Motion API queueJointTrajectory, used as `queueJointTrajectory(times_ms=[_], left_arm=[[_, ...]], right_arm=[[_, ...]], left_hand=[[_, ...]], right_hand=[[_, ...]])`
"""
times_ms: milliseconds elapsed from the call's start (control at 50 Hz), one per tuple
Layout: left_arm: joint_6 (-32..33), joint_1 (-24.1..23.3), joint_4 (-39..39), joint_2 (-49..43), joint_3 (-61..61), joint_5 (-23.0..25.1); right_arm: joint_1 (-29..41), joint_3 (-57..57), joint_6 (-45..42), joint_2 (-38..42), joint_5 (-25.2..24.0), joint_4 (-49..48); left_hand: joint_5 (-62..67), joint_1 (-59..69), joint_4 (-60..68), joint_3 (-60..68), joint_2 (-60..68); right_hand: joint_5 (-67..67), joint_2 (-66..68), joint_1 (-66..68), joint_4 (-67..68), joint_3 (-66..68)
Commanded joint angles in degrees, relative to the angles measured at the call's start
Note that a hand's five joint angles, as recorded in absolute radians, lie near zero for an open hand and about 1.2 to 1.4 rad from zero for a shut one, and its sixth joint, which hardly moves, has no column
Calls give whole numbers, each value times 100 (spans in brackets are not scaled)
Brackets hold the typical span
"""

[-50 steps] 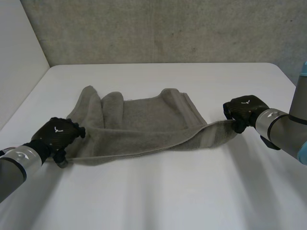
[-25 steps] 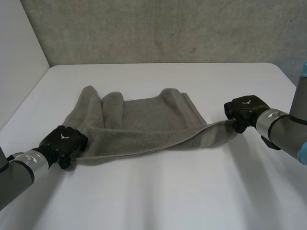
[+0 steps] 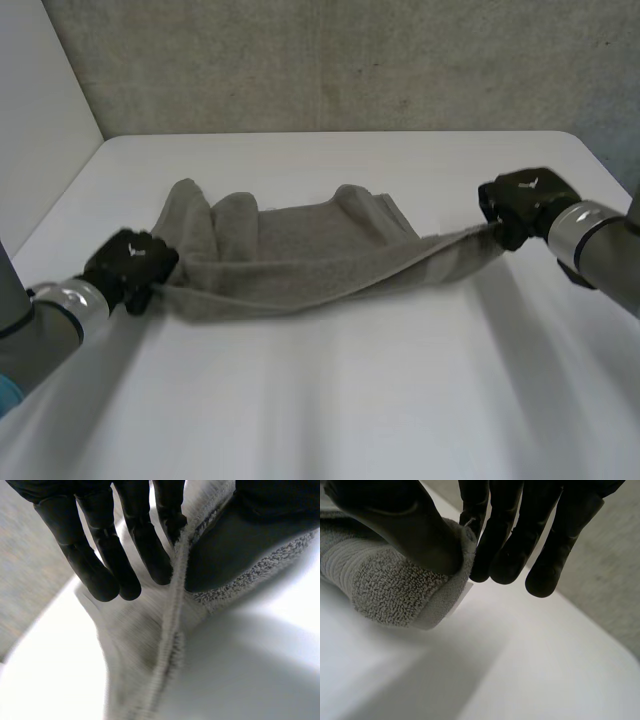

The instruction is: Fold the towel.

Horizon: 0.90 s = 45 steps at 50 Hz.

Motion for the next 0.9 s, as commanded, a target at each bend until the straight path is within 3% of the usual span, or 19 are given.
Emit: queueJointTrajectory(times_ms=[20,200,340,420,520,640,720,900], left_arm=[[-686,-201,5,1118,622,-532],[-2287,-113,-30,2709,1370,-709],[-2394,-122,-170,2948,1748,-726],[-2385,-131,-337,2852,1951,-770],[-2280,-446,-723,1932,2363,-788],[-1831,-781,-1014,980,2689,-797],[-1130,-921,-1076,-143,3083,-919],[-645,-1053,-847,-1332,4332,-1087]], right_arm=[[-30,-278,-4,-929,-52,5],[-425,-857,-399,-2336,-43,330],[-803,-1411,-698,-2602,-69,848],[-804,-1623,-1024,-2364,-17,1095],[-375,-1825,-1839,-1628,132,1446],[-22,-1851,-2193,-958,440,1473],[285,-2193,-2307,68,669,1255],[585,-3170,-2386,1398,1170,208]], left_hand=[[-1508,-307,-703,-819,-659],[-1508,-307,-703,-819,-659],[-1508,-307,-703,-819,-659],[-1508,-307,-703,-819,-659],[-1508,-307,-703,-819,-659],[-1508,-307,-703,-819,-659],[-1508,-307,-703,-819,-659],[-1508,-307,-703,-819,-659]], right_hand=[[237,306,345,278,280],[237,306,345,278,280],[237,306,345,278,280],[237,306,345,278,280],[237,306,345,278,280],[237,306,345,278,280],[237,306,345,278,280],[237,306,345,278,280]])
